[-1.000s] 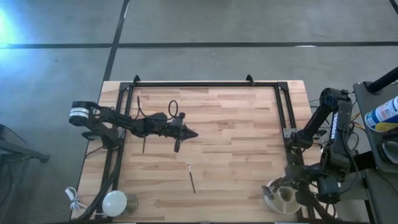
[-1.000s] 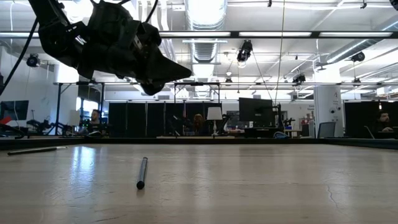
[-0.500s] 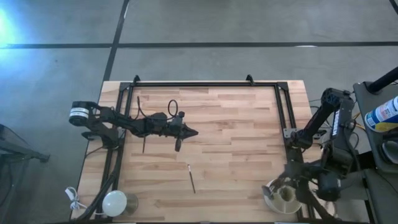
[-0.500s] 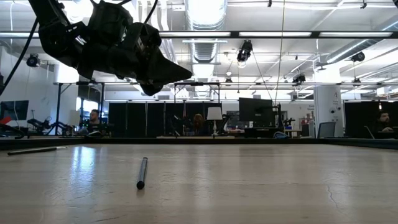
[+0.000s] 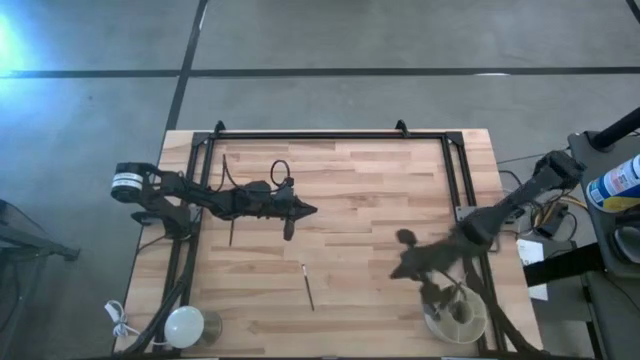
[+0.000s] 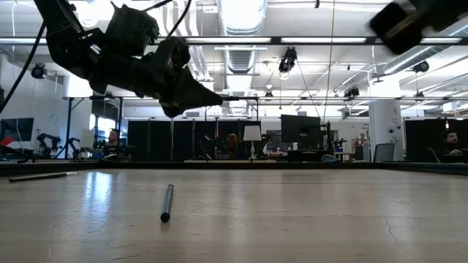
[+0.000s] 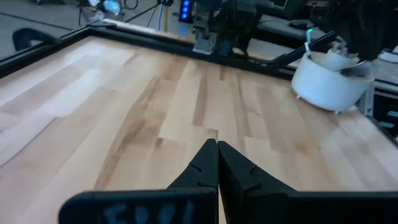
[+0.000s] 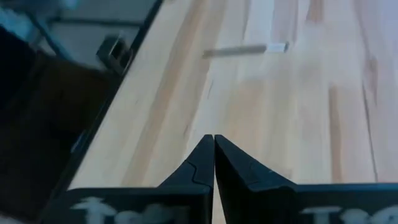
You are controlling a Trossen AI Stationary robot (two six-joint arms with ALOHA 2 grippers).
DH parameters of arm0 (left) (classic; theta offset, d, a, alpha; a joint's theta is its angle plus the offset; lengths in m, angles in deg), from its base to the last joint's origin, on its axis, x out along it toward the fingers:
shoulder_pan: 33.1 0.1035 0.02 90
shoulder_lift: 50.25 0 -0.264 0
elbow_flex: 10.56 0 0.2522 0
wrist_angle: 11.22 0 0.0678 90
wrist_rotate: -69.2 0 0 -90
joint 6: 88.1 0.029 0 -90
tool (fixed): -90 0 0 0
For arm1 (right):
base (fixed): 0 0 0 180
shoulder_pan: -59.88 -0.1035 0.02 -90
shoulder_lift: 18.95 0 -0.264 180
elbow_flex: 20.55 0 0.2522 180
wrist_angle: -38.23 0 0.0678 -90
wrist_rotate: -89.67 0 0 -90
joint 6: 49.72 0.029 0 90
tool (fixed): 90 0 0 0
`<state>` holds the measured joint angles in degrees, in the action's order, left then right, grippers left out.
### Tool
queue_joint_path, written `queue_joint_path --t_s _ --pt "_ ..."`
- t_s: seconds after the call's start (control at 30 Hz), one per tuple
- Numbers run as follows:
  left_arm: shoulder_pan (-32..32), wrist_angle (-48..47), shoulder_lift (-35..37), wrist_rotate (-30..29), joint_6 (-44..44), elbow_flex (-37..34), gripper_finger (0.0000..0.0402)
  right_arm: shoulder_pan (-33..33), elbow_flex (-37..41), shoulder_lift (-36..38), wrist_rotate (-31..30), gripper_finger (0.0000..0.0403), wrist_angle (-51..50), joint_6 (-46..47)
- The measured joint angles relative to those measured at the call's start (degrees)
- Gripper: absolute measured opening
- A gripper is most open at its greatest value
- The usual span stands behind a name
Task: Put items in baskets/containers
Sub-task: Put the black eyeshadow brush into the white organizer
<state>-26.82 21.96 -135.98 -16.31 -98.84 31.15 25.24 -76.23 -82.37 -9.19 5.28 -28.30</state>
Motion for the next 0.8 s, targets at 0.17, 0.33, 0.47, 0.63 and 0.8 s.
queue_joint_path --t_s 0.17,0.33,0.47,0.63,0.8 --pt "0.3 -2.3 0.0 -4.8 0.9 0.0 0.0 12.5 8.2 -0.5 4.7 0.0008 18.2 -10.8" --pt "0.5 -3.0 0.0 -10.3 2.0 0.0 0.0 21.7 16.1 -0.5 4.8 0.0008 38.9 -17.5" --pt "2.4 -4.2 0.6 -12.7 -4.2 0.0 0.0 28.0 21.1 -0.5 4.8 0.0008 51.5 -19.9" --pt "3.9 -11.5 3.2 -15.0 -10.6 0.0 0.0 33.6 26.5 -0.5 4.4 0.0008 62.3 -20.0" --pt "4.0 -30.2 10.6 -20.4 -17.6 0.6 0.0 36.0 30.6 -0.5 3.9 0.0008 69.8 -18.6"
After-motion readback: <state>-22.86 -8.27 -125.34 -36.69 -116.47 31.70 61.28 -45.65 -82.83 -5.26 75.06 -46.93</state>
